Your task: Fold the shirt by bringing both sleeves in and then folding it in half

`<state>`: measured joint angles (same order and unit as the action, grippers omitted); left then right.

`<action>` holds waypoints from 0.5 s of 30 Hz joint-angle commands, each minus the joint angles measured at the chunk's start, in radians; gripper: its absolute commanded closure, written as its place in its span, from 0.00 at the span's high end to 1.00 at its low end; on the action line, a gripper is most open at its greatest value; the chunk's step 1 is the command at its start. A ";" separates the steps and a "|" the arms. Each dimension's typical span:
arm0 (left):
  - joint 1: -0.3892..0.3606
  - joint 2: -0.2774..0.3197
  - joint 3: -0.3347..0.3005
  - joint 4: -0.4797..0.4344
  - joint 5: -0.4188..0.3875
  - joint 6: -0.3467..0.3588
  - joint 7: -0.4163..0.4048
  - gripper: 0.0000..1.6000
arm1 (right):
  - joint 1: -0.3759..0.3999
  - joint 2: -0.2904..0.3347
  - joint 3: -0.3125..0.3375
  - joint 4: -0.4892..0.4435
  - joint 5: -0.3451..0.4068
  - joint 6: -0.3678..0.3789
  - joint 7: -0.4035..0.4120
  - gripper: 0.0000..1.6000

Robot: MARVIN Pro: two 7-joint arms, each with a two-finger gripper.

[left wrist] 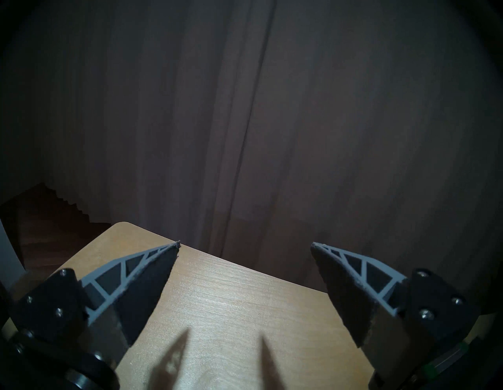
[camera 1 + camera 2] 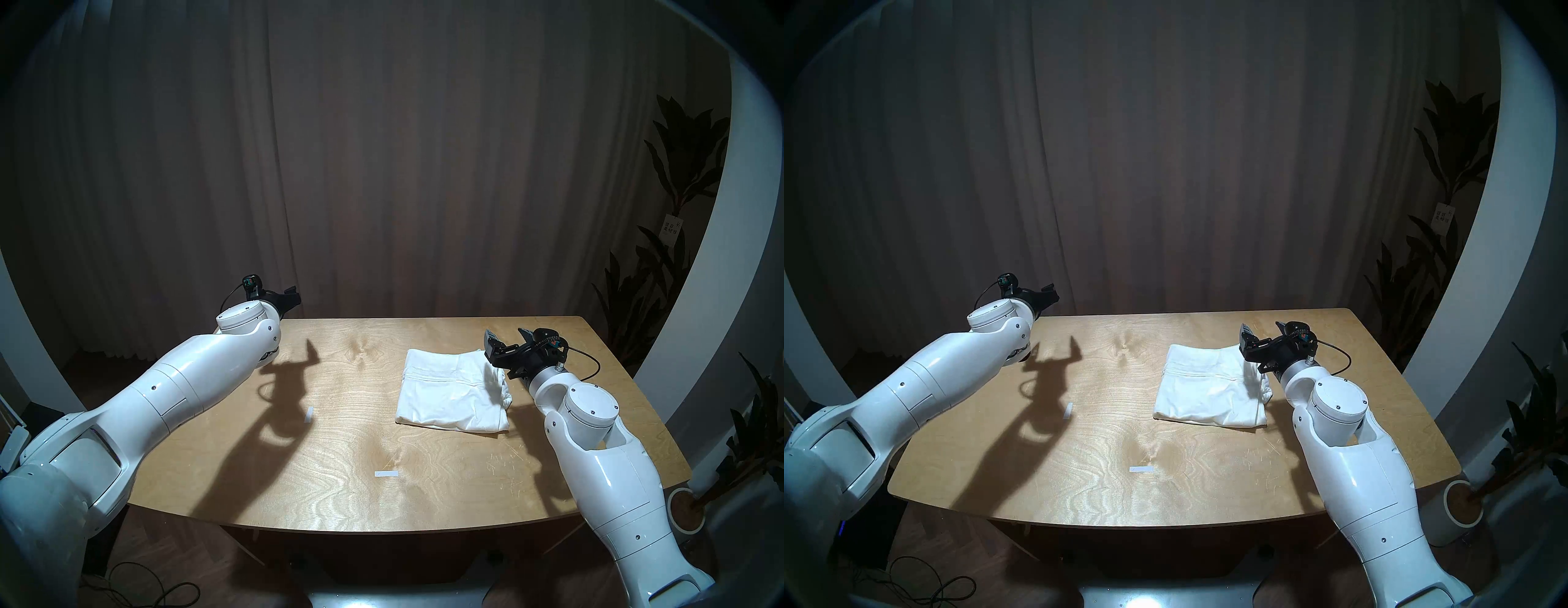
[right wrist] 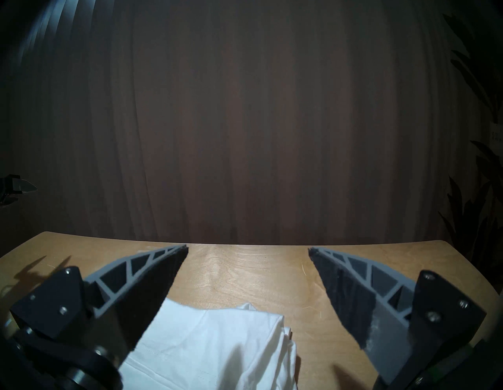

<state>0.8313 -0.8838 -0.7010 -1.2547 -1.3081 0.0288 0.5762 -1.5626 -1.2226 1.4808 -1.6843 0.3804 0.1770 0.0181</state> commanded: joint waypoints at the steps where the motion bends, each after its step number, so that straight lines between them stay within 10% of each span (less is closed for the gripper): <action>1: 0.011 0.055 -0.019 -0.060 -0.004 -0.032 -0.078 1.00 | 0.038 0.005 -0.010 -0.004 -0.043 -0.022 -0.025 1.00; 15: 0.038 0.132 0.011 -0.197 0.101 -0.110 -0.188 1.00 | 0.069 0.017 -0.046 0.042 -0.129 -0.035 -0.087 1.00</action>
<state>0.8745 -0.7967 -0.6961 -1.3821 -1.2689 -0.0338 0.4326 -1.5279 -1.2067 1.4370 -1.6440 0.2828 0.1607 -0.0464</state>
